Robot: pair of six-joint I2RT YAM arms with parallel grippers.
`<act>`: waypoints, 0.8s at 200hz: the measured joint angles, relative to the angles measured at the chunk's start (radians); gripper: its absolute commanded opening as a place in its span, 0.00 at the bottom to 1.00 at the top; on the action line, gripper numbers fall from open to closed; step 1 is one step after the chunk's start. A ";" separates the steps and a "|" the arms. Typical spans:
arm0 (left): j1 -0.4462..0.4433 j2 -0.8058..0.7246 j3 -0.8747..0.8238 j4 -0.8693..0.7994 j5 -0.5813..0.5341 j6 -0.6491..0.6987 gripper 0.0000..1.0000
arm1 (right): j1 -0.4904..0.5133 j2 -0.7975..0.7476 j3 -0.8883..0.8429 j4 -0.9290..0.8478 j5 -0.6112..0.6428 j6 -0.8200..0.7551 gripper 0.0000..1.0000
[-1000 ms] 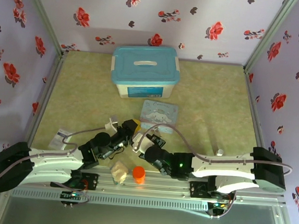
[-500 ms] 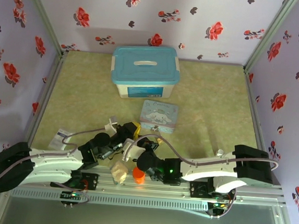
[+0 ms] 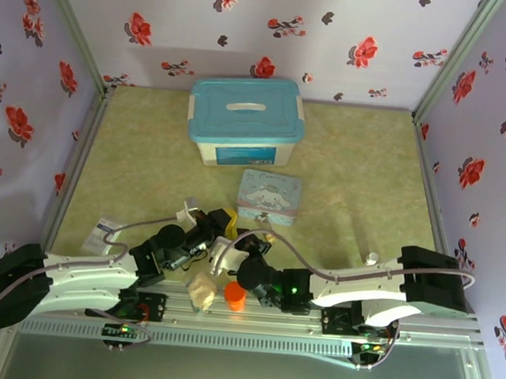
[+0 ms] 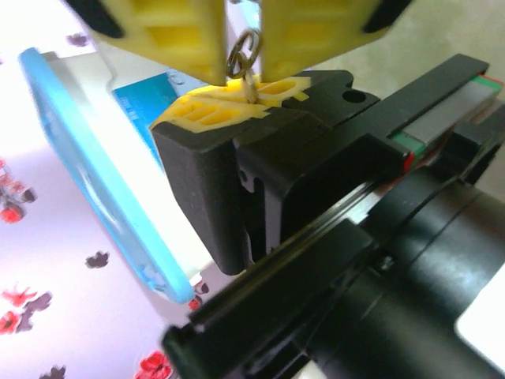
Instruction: Unlock the padlock with the key
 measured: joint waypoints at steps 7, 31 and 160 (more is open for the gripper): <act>0.000 -0.002 0.000 0.000 0.000 0.007 0.00 | -0.006 -0.008 0.000 -0.027 -0.017 0.026 0.29; 0.002 -0.016 0.000 0.000 0.000 0.032 0.00 | -0.033 -0.074 -0.014 -0.103 -0.101 0.126 0.46; 0.036 -0.066 0.060 -0.025 0.000 0.457 0.00 | -0.539 -0.413 -0.240 0.129 -0.984 1.234 0.68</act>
